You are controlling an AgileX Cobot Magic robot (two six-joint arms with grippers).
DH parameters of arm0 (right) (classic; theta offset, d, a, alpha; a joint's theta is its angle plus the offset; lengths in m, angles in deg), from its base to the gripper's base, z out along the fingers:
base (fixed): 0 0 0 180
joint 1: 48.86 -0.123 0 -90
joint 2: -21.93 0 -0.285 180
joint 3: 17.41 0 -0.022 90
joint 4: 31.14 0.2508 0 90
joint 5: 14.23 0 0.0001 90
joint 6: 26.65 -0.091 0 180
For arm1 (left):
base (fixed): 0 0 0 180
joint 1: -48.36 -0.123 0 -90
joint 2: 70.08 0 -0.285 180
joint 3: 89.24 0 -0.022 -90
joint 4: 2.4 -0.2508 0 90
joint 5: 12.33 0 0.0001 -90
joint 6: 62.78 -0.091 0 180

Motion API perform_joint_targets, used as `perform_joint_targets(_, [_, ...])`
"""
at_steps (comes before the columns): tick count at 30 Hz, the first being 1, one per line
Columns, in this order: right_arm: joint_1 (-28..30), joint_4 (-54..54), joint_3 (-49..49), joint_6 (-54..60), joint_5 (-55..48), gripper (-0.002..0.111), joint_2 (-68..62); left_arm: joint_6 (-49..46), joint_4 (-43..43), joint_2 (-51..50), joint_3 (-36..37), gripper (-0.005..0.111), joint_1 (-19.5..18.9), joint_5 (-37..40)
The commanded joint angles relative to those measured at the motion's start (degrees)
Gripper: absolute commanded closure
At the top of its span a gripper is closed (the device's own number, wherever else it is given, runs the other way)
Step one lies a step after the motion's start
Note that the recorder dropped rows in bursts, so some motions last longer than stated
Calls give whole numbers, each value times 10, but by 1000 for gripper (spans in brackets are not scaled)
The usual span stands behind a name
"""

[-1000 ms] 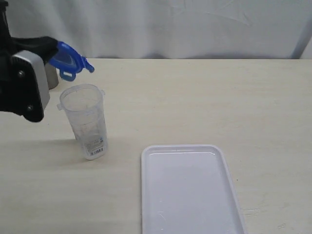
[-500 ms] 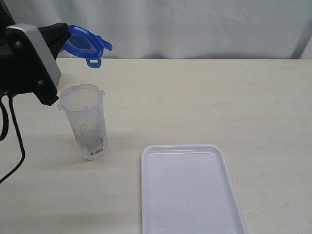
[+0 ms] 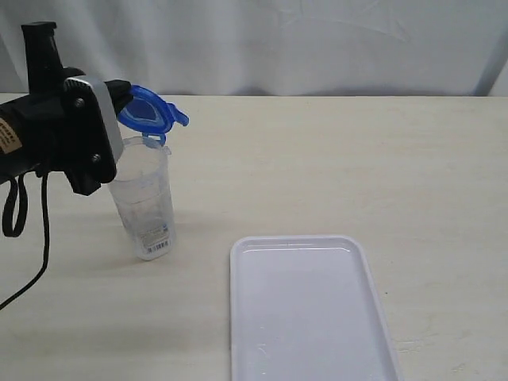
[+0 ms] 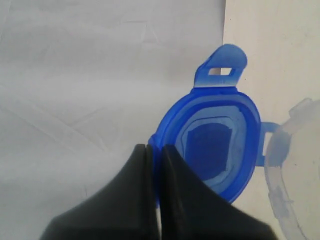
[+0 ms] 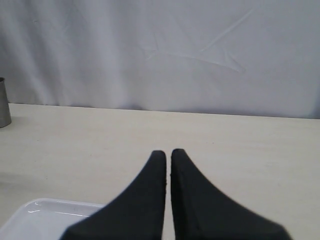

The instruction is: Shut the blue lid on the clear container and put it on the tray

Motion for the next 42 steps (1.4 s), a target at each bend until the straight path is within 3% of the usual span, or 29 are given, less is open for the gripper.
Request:
perform_joint_targets(1, [2, 0, 0, -3, 7, 104, 2, 1, 4, 11, 1, 107, 5, 0])
perform_joint_targets(6, [2, 0, 0, -3, 7, 104, 2, 2, 2, 47, 1, 107, 5, -1])
perform_joint_targets(11, [2, 0, 0, -3, 7, 104, 2, 5, 2, 51, 1, 107, 7, 48])
perform_joint_targets(16, [2, 0, 0, -3, 7, 104, 2, -11, 8, 63, 1, 107, 38, 74])
perform_joint_targets(25, [2, 0, 0, -3, 7, 104, 2, -74, 53, 63, 1, 107, 38, 59])
perform_joint_targets(28, [2, 0, 0, -3, 7, 104, 2, -169, 151, 63, 1, 107, 38, 58])
perform_joint_targets(36, [2, 0, 0, -5, 7, 104, 2, -175, 187, 97, 1, 107, 38, 64])
perform_joint_targets(42, [2, 0, 0, -5, 7, 104, 2, -173, 187, 126, 1, 107, 38, 111])
